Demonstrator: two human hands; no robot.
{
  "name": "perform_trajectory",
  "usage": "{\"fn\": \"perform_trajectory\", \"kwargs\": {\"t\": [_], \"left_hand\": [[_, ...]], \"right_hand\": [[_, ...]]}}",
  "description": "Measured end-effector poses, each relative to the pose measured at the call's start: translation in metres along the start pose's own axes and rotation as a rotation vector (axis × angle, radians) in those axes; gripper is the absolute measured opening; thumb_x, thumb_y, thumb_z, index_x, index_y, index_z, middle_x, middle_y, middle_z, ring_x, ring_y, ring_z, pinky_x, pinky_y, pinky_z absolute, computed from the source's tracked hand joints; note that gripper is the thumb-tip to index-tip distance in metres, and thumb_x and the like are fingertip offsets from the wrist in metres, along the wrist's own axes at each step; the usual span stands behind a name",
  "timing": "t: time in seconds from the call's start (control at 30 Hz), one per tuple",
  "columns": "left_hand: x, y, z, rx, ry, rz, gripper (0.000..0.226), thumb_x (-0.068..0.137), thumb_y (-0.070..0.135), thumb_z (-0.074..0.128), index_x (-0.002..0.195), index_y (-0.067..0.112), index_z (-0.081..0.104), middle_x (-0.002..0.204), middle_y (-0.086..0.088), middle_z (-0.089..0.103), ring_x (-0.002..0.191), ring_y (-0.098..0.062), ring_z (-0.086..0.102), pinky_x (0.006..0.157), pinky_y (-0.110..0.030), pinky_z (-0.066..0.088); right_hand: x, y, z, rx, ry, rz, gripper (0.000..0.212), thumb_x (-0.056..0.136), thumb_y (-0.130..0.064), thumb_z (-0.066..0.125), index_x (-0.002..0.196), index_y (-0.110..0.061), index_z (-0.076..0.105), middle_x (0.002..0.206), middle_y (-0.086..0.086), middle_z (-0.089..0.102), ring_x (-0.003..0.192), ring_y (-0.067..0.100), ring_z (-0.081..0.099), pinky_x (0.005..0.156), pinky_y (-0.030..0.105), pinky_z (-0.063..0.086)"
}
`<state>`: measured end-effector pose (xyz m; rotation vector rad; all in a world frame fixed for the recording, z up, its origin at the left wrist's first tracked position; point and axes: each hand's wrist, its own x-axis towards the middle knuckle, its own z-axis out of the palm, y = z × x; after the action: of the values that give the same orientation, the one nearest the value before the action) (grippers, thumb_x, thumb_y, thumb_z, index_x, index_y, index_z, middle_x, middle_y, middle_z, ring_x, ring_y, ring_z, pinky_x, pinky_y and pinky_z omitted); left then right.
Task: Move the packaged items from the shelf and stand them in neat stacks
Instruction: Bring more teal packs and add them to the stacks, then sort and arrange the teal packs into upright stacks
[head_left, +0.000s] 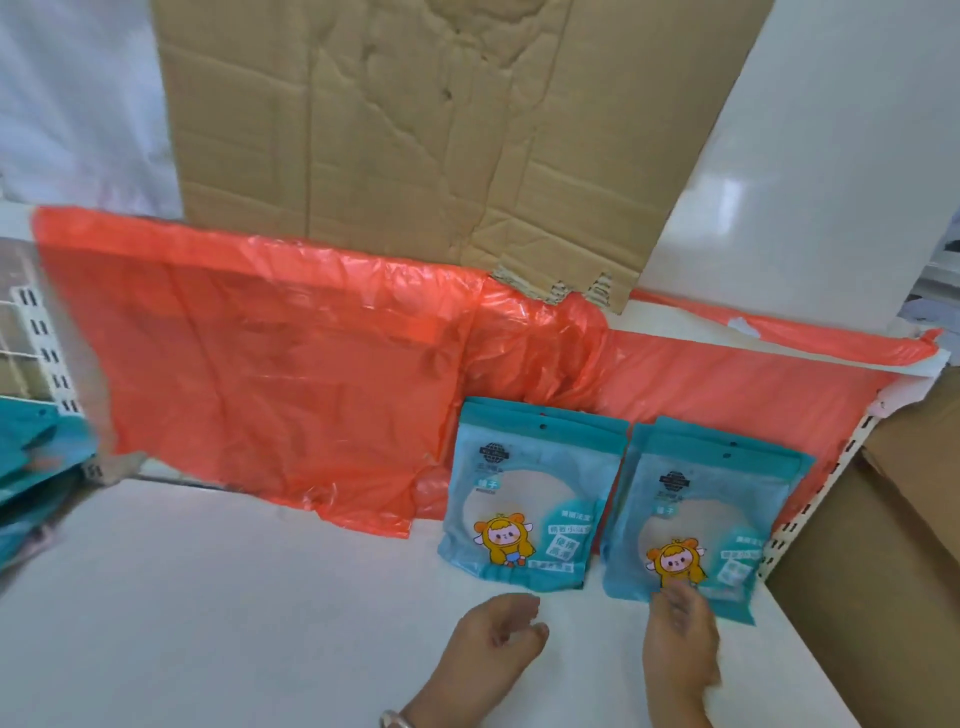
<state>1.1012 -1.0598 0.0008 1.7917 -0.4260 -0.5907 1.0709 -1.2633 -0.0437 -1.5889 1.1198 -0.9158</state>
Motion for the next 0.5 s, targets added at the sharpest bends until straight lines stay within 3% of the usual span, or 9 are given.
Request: {"fn": "perform_trajectory", "kwargs": {"t": [0.13,0.23,0.37,0.43,0.5], "left_hand": [[-0.055,-0.036,-0.084,-0.134,0.201,-0.009,0.034,0.059,0.040,0.064,0.090,0.027,0.068,0.092,0.010,0.072,0.090,-0.004,0.067,0.080,-0.015,0.051],[-0.110,-0.062,-0.156,-0.161,0.367,-0.020,0.034,0.055,0.043,0.065,0.083,0.025,0.070,0.084,0.009,0.073,0.083,-0.006,0.068,0.081,-0.019,0.051],[-0.195,-0.091,-0.250,-0.183,0.549,-0.066,0.006,0.078,0.017,0.068,0.082,0.020,0.071,0.078,0.006,0.073,0.078,-0.012,0.067,0.076,-0.021,0.051],[-0.239,-0.102,-0.294,-0.194,0.654,-0.094,0.011,0.084,0.007,0.062,0.080,0.014,0.070,0.077,0.002,0.071,0.076,-0.013,0.063,0.067,-0.017,0.049],[-0.282,-0.109,-0.332,-0.189,0.741,-0.121,0.011,0.085,0.010,0.059,0.080,0.007,0.069,0.078,-0.005,0.068,0.074,-0.013,0.061,0.066,-0.016,0.045]], "right_hand": [[-0.084,-0.023,0.035,-0.034,-0.134,0.003,0.023,0.089,-0.011,0.058,0.111,-0.012,0.065,0.115,0.013,0.064,0.102,0.029,0.058,0.098,0.044,0.040],[-0.165,-0.046,0.064,-0.029,-0.325,-0.055,0.019,0.089,-0.014,0.056,0.106,-0.019,0.065,0.114,0.010,0.062,0.100,0.027,0.057,0.096,0.042,0.040],[-0.282,-0.083,0.100,-0.064,-0.637,-0.175,0.015,0.090,-0.023,0.053,0.097,-0.033,0.061,0.103,-0.003,0.055,0.094,0.016,0.049,0.088,0.031,0.030],[-0.336,-0.099,0.122,-0.059,-0.766,-0.226,0.014,0.087,-0.028,0.052,0.096,-0.036,0.060,0.103,-0.006,0.056,0.098,0.015,0.050,0.093,0.034,0.032],[-0.389,-0.112,0.147,-0.065,-0.915,-0.258,0.016,0.088,-0.023,0.055,0.094,-0.037,0.060,0.106,-0.006,0.059,0.106,0.017,0.052,0.104,0.042,0.033]]}}
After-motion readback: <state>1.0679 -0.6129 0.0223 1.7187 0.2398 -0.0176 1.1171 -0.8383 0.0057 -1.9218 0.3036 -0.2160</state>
